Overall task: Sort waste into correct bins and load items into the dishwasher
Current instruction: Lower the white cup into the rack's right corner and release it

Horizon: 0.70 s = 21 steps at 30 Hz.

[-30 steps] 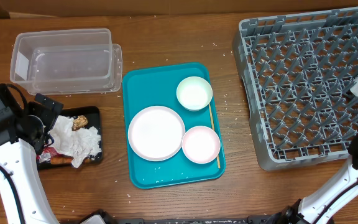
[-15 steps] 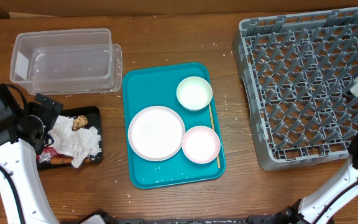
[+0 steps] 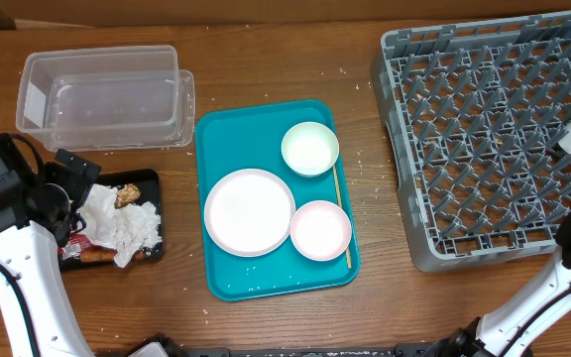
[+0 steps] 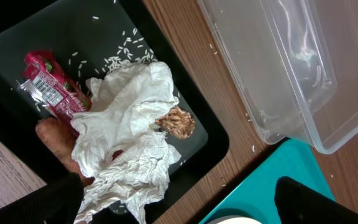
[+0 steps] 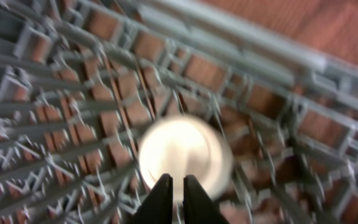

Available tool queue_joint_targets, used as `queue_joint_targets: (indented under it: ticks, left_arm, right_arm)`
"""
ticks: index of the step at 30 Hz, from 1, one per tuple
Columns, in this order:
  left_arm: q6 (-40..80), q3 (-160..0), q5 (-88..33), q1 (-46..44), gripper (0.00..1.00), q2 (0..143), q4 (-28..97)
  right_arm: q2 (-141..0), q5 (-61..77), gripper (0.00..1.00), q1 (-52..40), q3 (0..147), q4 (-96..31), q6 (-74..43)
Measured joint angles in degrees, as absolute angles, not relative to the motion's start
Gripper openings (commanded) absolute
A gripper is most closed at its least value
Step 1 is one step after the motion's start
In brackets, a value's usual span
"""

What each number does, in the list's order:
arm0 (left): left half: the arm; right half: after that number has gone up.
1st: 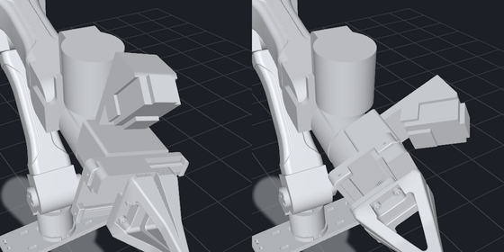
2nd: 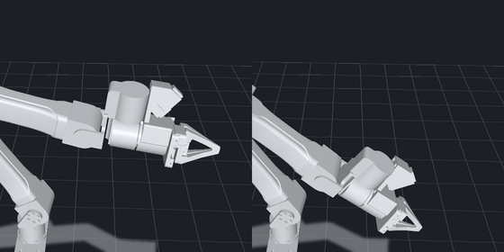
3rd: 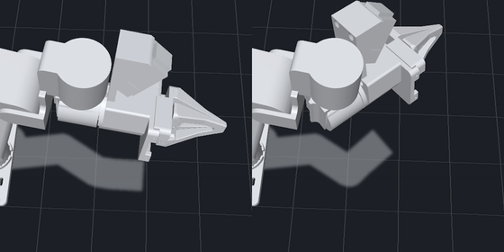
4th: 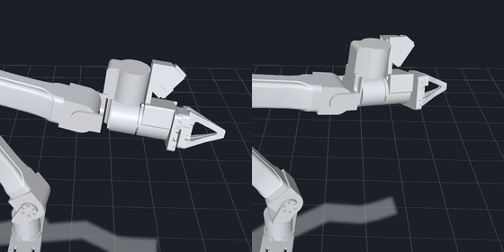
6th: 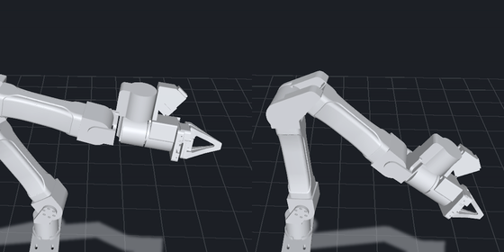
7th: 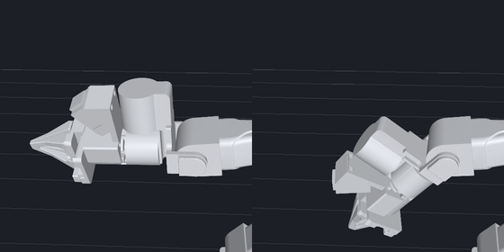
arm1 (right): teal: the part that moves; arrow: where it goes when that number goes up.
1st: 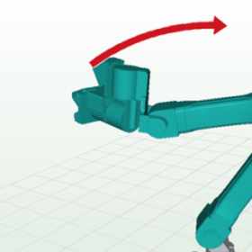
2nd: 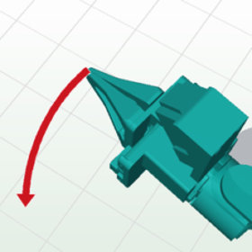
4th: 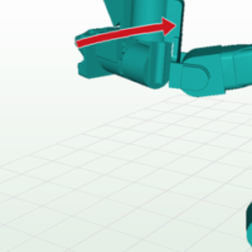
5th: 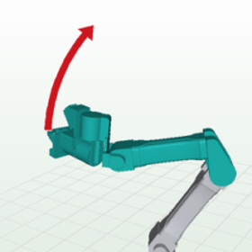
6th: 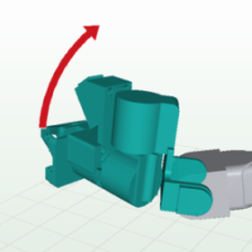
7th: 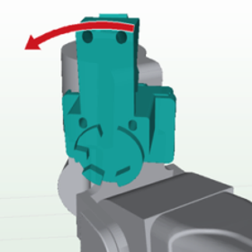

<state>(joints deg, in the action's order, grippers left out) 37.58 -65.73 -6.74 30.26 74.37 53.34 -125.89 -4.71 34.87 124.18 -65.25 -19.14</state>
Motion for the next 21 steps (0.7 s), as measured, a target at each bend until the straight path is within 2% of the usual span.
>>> queue_joint_targets:
  ticks: [8, 21]
  left_arm:
    - [37.58, -65.73, -6.74, 30.26, 1.0, 74.37, 53.34]
    - [37.58, -65.73, -6.74, 30.26, 1.0, 74.37, 53.34]
  right_arm:
    - [-125.91, -4.67, 0.07, 34.87, 124.16, -59.92, -18.61]
    - [-127.83, -4.64, 0.06, 34.89, 124.11, -65.67, -17.93]
